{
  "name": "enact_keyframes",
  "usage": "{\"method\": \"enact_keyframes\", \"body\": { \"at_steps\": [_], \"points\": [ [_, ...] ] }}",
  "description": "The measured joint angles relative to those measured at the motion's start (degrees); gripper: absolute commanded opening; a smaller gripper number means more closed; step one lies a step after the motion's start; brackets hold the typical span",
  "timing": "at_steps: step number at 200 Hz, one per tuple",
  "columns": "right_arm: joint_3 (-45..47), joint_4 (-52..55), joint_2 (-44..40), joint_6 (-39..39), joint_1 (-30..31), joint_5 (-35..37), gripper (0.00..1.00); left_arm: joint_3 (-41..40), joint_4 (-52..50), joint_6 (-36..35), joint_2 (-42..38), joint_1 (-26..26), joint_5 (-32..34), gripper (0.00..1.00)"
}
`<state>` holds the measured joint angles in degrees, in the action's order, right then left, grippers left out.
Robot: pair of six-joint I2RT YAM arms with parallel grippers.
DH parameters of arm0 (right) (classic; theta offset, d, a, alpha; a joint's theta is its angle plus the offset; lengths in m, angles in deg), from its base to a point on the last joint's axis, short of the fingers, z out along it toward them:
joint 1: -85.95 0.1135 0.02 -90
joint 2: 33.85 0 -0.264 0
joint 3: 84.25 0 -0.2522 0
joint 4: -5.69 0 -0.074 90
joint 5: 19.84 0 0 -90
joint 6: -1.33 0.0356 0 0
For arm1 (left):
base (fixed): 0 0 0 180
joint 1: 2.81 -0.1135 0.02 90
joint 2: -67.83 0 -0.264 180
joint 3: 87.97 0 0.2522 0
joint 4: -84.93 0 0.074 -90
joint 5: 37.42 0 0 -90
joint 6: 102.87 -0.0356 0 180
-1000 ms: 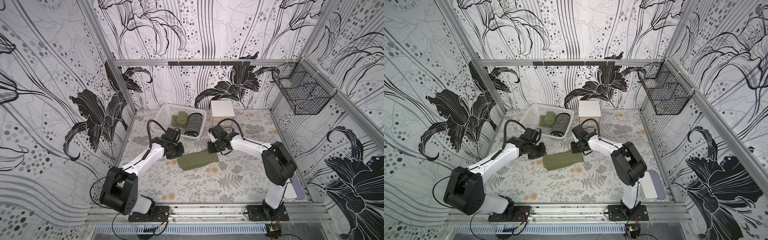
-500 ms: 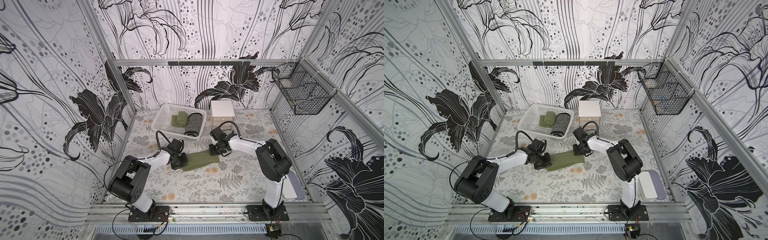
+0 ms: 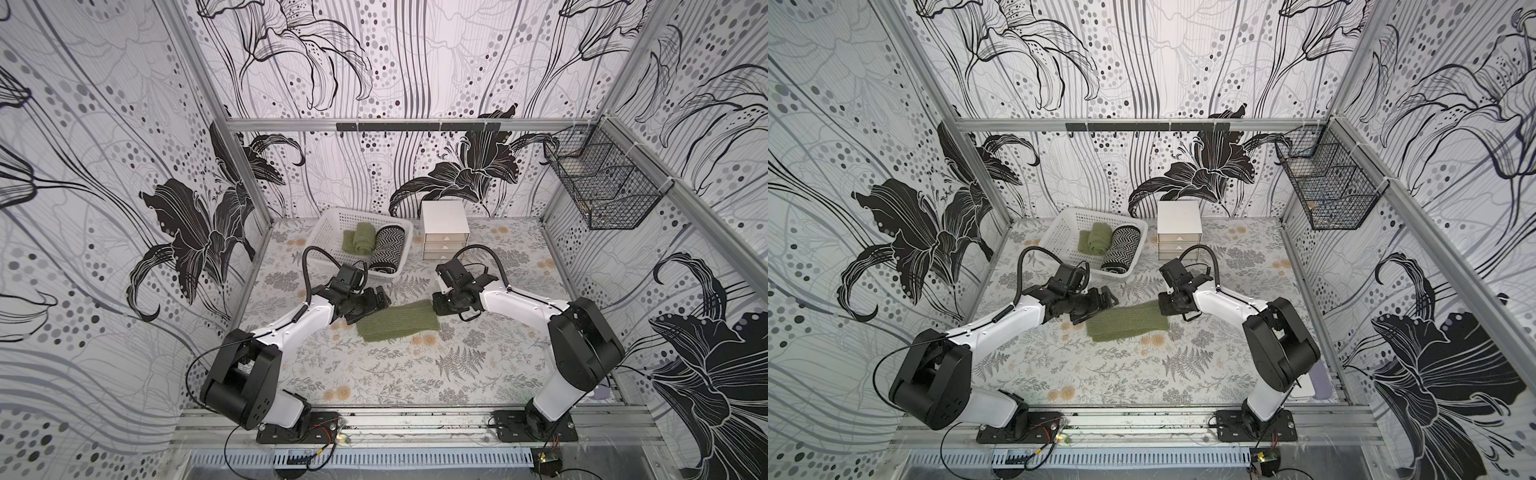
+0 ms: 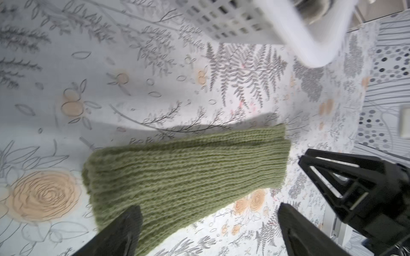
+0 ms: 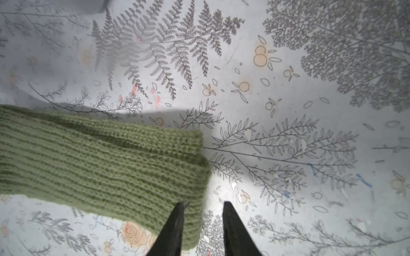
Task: Roll up the scarf and place it into the basket
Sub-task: Roll the scarf at the center of the board.
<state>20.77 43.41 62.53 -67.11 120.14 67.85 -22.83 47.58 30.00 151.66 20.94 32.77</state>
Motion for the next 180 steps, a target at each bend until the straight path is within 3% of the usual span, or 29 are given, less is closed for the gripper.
{"method": "enact_keyframes", "body": {
  "at_steps": [94,109,121,130,160,180],
  "points": [
    [2.1,-5.0,3.9,0.0,-0.9,-6.0,0.32,12.3,1.0,0.0,11.3,9.2,-1.3,0.96],
    [2.2,-5.6,4.5,0.0,-0.9,-6.9,0.27,12.4,1.0,0.2,12.3,9.8,-1.3,0.93],
    [2.2,-5.9,5.2,0.1,-0.9,-7.4,0.13,12.4,1.0,0.2,12.9,10.1,-1.3,0.89],
    [2.3,-6.1,5.7,0.1,-0.9,-7.8,0.00,12.4,1.0,0.5,13.2,10.1,-1.2,0.84],
    [3.1,-7.1,6.0,0.4,-1.0,-8.5,0.00,12.3,1.7,0.6,14.3,10.5,-1.1,0.54],
    [4.6,-8.1,4.9,0.4,-1.1,-8.6,0.00,12.4,1.9,0.3,16.1,11.5,-0.4,0.24]
  ]
}}
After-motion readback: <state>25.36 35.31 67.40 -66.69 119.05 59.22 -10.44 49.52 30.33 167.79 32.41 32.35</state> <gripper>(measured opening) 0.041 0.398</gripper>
